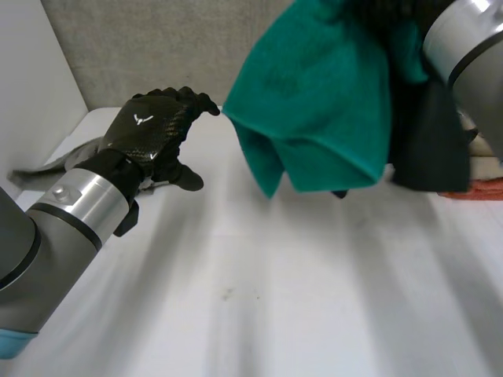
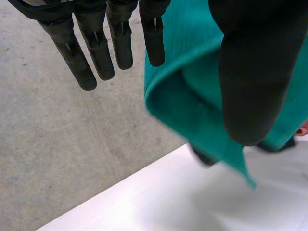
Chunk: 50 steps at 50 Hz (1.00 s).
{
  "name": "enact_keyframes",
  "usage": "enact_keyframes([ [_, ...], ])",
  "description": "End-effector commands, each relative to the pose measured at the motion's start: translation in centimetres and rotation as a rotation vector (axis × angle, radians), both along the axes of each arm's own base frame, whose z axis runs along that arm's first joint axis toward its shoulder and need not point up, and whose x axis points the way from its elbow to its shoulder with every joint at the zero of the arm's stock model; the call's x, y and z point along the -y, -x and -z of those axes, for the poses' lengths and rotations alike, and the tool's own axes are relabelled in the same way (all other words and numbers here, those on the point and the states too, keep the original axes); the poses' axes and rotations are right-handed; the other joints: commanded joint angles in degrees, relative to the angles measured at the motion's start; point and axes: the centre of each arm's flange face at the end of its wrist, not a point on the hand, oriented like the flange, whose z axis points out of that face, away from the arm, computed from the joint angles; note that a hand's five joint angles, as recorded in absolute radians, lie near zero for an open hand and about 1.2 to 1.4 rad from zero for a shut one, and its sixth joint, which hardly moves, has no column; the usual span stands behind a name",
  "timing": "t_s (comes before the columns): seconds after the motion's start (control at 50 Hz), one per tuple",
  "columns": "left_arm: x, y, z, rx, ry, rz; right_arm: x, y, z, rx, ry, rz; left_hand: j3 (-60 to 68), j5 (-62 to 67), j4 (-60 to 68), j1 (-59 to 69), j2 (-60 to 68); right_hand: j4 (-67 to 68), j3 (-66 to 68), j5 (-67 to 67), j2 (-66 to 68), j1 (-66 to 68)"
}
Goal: Fold the laundry.
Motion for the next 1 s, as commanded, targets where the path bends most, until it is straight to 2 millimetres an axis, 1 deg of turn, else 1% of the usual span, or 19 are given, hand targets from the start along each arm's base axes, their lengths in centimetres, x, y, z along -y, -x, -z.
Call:
enact_keyframes([
  [0.02,0.3,0.1,0.6,0.003,-0.017,0.000,-0.8,-0.3,-1.1,0.012,0.026,-0.015,0.66,1.34,1.19,0.13,0.80,11.64,13.70,15.72,14.27,20.79],
  [0.08,0.5,0.2,0.8,0.006,-0.023,-0.004,-1.7,-1.0,-1.2,0.015,0.028,-0.045,0.66,1.34,1.19,0.13,0.80,11.64,13.70,15.72,14.27,20.79],
  [0.14,0.8,-0.2,0.5,-0.004,-0.019,-0.039,-3.1,-2.9,-0.3,0.003,0.005,-0.106,0.66,1.34,1.19,0.13,0.80,11.64,13.70,15.72,14.27,20.79],
  [0.22,1.5,-1.4,-0.3,-0.019,0.002,-0.128,-2.7,-5.6,4.2,-0.055,-0.098,-0.162,0.66,1.34,1.19,0.13,0.80,11.64,13.70,15.72,14.27,20.79],
  [0.24,1.6,-1.8,-0.7,-0.027,0.014,-0.155,-3.0,-6.5,6.2,-0.085,-0.149,-0.183,0.66,1.34,1.19,0.13,0.80,11.64,13.70,15.72,14.27,20.79],
  [0.3,1.5,-3.1,-2.1,-0.050,0.051,-0.221,-4.5,-8.1,9.3,-0.149,-0.244,-0.238,0.49,1.18,1.02,-0.04,0.64,9.37,11.43,13.45,12.00,18.51],
  [0.32,1.6,-3.6,-2.4,-0.055,0.060,-0.240,-5.6,-8.9,11.4,-0.201,-0.301,-0.272,0.32,1.01,0.86,-0.21,0.47,-17.30,-15.24,-13.22,-14.67,-8.15],
  [0.34,1.6,-3.8,-2.5,-0.055,0.063,-0.245,-6.0,-9.2,12.5,-0.229,-0.328,-0.280,-0.35,0.34,0.19,-0.87,-0.20,-30.56,-28.49,-26.47,-27.93,-21.41],
  [0.36,1.6,-4.0,-2.4,-0.052,0.062,-0.250,-6.3,-9.5,13.6,-0.253,-0.353,-0.286,-1.19,-0.50,-0.65,-1.71,-1.04,-40.51,-38.45,-36.43,-37.89,-31.37],
  [0.42,1.5,-4.4,-2.0,-0.042,0.058,-0.261,-6.3,-9.7,16.0,-0.326,-0.398,-0.278,-3.21,-2.52,-2.68,-3.74,-3.07,-52.36,-50.30,-48.28,-49.74,-43.22],
  [0.46,1.4,-4.5,-2.0,-0.042,0.058,-0.263,-6.2,-9.6,16.0,-0.338,-0.391,-0.269,-3.38,-2.69,-2.84,-3.91,-3.23,-57.75,-55.68,-53.66,-55.12,-48.60],
  [0.54,1.2,-4.6,-2.0,-0.038,0.057,-0.263,-6.5,-8.8,14.4,-0.325,-0.362,-0.226,-3.89,-3.20,-3.35,-4.41,-3.74,-58.36,-56.30,-54.28,-55.73,-49.21],
  [0.6,1.1,-4.4,-1.8,-0.035,0.051,-0.256,-5.8,-7.1,12.8,-0.296,-0.345,-0.149,-3.89,-3.20,-3.35,-4.41,-3.74,-58.36,-56.30,-54.28,-55.73,-49.21],
  [0.7,0.7,-3.6,-1.1,-0.023,0.031,-0.211,-1.9,-1.5,13.4,-0.304,-0.409,0.045,-2.88,-2.19,-2.34,-3.41,-2.73,-58.36,-56.30,-54.28,-55.73,-49.21],
  [0.76,0.7,-2.7,0.4,0.002,-0.011,-0.170,-0.9,0.3,13.8,-0.317,-0.436,0.091,-2.04,-1.35,-1.50,-2.57,-1.89,-58.36,-56.30,-54.28,-55.73,-49.21],
  [0.78,0.8,-2.0,1.6,0.024,-0.046,-0.141,-0.6,0.9,14.4,-0.324,-0.460,0.102,-1.54,-0.85,-1.00,-2.06,-1.39,-58.36,-56.30,-54.28,-55.73,-49.21],
  [0.84,1.0,-1.0,3.2,0.050,-0.086,-0.110,-0.4,1.2,15.5,-0.336,-0.494,0.096,-1.20,-0.51,-0.66,-1.72,-1.05,-58.36,-56.30,-54.28,-55.73,-49.21],
  [0.94,2.3,1.1,5.9,0.138,-0.110,-0.077,0.6,0.5,20.9,-0.366,-0.632,0.077,7.02,7.71,7.55,6.49,7.17,-58.36,-56.30,-54.28,-55.73,-49.21],
  [1.0,3.0,1.7,6.7,0.178,-0.102,-0.072,1.2,0.3,22.6,-0.325,-0.682,0.075,10.24,10.93,10.77,9.71,10.38,-58.36,-56.30,-54.28,-55.73,-49.21],
])
